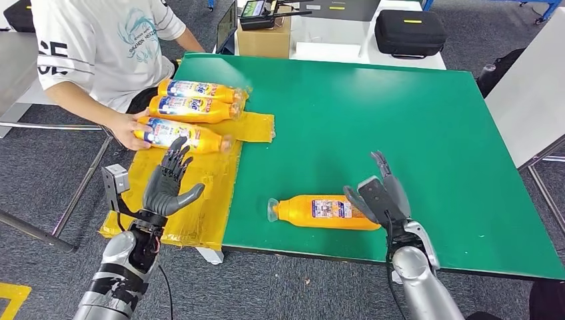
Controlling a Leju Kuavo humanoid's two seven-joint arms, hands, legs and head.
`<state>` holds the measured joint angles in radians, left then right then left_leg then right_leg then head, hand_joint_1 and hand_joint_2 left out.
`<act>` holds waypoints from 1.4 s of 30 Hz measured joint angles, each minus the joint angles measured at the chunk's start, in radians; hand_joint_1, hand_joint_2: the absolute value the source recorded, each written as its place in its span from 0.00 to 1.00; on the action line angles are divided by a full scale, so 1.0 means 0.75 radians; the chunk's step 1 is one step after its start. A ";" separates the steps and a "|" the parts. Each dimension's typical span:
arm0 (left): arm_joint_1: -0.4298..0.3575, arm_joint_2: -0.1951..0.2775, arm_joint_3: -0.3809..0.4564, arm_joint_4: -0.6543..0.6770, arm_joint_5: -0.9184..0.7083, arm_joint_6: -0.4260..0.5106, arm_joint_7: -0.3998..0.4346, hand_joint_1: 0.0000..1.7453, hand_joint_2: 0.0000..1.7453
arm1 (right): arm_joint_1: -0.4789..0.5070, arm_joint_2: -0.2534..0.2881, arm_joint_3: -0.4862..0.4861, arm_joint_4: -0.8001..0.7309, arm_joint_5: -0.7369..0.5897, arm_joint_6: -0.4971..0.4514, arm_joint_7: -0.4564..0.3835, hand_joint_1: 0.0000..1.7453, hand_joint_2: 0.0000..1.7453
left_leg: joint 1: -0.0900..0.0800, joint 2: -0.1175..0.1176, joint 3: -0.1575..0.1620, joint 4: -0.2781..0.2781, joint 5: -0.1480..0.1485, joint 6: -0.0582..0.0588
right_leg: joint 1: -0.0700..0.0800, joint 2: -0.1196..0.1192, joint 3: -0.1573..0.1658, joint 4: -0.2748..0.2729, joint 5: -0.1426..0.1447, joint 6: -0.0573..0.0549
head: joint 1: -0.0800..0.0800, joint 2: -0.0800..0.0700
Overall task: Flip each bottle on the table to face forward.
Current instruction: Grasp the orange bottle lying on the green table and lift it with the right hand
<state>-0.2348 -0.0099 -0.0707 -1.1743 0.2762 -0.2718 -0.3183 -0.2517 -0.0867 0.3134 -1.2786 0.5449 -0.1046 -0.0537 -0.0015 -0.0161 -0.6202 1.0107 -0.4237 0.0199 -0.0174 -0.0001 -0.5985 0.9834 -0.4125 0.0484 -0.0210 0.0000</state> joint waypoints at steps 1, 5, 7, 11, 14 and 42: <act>0.001 -0.005 -0.008 -0.003 0.010 0.008 0.011 0.00 1.00 | -0.011 -0.012 0.009 0.021 0.028 0.019 0.015 0.00 1.00 | 0.000 0.000 0.000 0.000 0.000 0.000 | 0.000 0.000 0.000 0.000 0.000 0.000 | 0.000 0.000; 0.002 -0.017 -0.034 -0.002 0.040 0.018 0.031 0.00 1.00 | -0.050 -0.053 0.040 0.093 0.087 0.067 0.044 0.00 1.00 | 0.000 0.000 0.000 0.000 0.000 0.000 | 0.000 0.000 0.000 0.000 0.000 0.000 | 0.000 0.000; 0.002 -0.021 -0.043 -0.001 0.043 0.018 0.031 0.00 1.00 | -0.062 -0.066 0.051 0.119 0.097 0.076 0.047 0.00 1.00 | 0.000 0.000 0.000 0.000 0.000 0.000 | 0.000 0.000 0.000 0.001 0.000 0.000 | 0.000 0.000; 0.001 -0.023 -0.059 0.002 0.049 0.019 0.023 0.00 1.00 | -0.083 -0.089 0.077 0.160 0.128 0.095 0.050 0.00 1.00 | 0.000 0.000 0.000 0.000 0.000 0.000 | 0.000 0.000 0.000 0.001 0.000 0.000 | 0.000 0.000; 0.001 -0.023 -0.063 0.005 0.061 0.012 0.021 0.00 1.00 | -0.096 -0.104 0.097 0.179 0.152 0.104 0.045 0.00 1.00 | 0.000 0.000 0.000 0.000 0.000 0.000 | 0.000 0.000 0.000 0.000 0.000 0.000 | 0.000 0.000; -0.026 -0.022 -0.065 0.056 0.054 0.007 -0.005 0.00 1.00 | -0.012 -0.223 0.260 0.009 0.244 0.135 -0.068 0.00 1.00 | 0.000 0.000 0.001 0.000 0.000 0.000 | 0.000 0.000 0.000 0.000 0.000 0.000 | 0.000 0.000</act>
<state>-0.2541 -0.0267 -0.1194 -1.1319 0.3166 -0.2663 -0.3220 -0.2609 -0.2537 0.5087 -1.2720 0.7282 -0.0037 -0.1046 -0.0014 -0.0159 -0.6194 1.0107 -0.4236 0.0199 -0.0172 0.0001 -0.5984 0.9835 -0.4123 0.0485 -0.0210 0.0000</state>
